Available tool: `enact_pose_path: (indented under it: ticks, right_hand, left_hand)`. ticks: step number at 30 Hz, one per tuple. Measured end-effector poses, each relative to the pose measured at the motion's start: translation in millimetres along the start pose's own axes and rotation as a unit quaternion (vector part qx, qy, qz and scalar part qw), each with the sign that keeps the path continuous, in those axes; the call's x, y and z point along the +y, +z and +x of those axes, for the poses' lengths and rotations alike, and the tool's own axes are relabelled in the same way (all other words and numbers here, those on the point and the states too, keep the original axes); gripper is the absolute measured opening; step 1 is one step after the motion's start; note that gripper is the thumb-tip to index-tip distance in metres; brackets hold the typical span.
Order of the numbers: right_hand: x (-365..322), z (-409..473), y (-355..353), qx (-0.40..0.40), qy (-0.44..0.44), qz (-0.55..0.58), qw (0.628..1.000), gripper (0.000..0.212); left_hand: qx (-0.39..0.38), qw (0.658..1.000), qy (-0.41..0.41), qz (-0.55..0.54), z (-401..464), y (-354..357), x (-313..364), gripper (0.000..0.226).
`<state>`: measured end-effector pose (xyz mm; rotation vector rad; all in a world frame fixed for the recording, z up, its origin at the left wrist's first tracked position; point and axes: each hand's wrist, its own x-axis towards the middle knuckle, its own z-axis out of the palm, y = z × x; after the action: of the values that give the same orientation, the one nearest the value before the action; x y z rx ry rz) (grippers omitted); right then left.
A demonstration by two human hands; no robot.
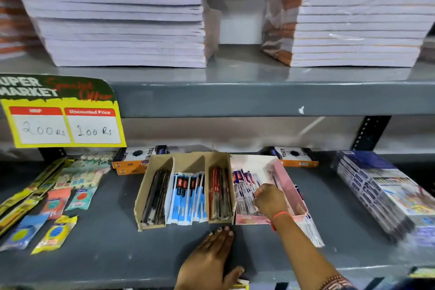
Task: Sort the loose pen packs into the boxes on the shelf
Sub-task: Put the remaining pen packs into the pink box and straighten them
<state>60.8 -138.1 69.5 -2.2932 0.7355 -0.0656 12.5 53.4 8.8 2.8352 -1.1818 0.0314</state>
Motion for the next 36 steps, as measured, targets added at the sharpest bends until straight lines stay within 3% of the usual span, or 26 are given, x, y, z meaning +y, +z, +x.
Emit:
enact_pose_path:
  ticks: [6, 11, 14, 16, 18, 20, 22, 23, 27, 30, 32, 33, 36]
  right_hand:
    - [3.9, -2.4, 0.7, 0.019, -0.02, -0.078, 0.997, 0.026]
    - [26.6, -8.5, -39.1, 0.117, 0.026, 0.044, 0.992, 0.038]
    - [59.7, -10.5, -70.1, 0.185, 0.068, 0.053, 0.979, 0.028]
    - [81.1, -12.8, -79.1, 0.156, 0.091, -0.003, 0.983, 0.023]
    - [94.3, -17.4, -74.7, 0.068, 0.111, -0.072, 0.989, 0.024]
    - [99.1, -21.8, -63.6, 0.01, 0.114, -0.104, 0.988, 0.028]
    - [101.9, -22.9, -55.7, 0.018, 0.109, -0.104, 0.988, 0.029]
    - [103.0, -22.9, -53.9, 0.024, 0.111, -0.096, 0.989, 0.031]
    - [110.9, -18.0, -56.9, 0.026, 0.139, -0.03, 0.99, 0.033]
    - [120.4, -19.5, -66.5, 0.057, 0.164, 0.09, 0.981, 0.009]
    - [130.3, -20.8, -73.2, 0.065, 0.164, 0.26, 0.949, 0.023]
    - [134.7, -22.8, -76.3, 0.057, 0.164, 0.35, 0.92, 0.029]
    - [139.0, -32.7, -84.9, 0.033, 0.135, 0.469, 0.872, 0.026]
  left_hand:
    - [0.008, 1.0, 0.011, -0.02, 3.4, 4.6, -0.6, 0.07]
    - [-0.005, 1.0, -0.008, -0.005, 4.1, 0.9, -1.6, 0.069]
    - [-0.028, 0.999, 0.021, 0.038, -1.0, -3.5, 4.9, 0.077]
    - [-0.01, 0.998, 0.04, 0.053, -3.1, -4.2, 10.3, 0.082]
    - [-0.014, 0.998, 0.041, 0.054, 0.3, -5.0, 18.4, 0.079]
    - [-0.053, 0.997, 0.028, 0.049, 9.7, -14.4, 31.5, 0.073]
    - [0.016, 0.998, 0.066, 0.004, 21.7, -4.0, 38.8, 0.07]
    - [0.004, 0.996, 0.089, 0.013, 27.9, 4.8, 40.6, 0.07]
    - [0.002, 0.994, 0.106, -0.001, 44.4, 14.7, 47.1, 0.07]
    - [0.024, 0.995, 0.096, -0.01, 47.8, 17.3, 45.7, 0.068]
    - [0.088, 0.991, 0.104, -0.001, 47.5, 21.4, 43.0, 0.067]
    - [0.078, 0.992, 0.101, -0.015, 45.4, 18.9, 43.4, 0.064]
    - [0.078, 0.988, 0.133, -0.015, 44.3, 15.6, 47.0, 0.057]
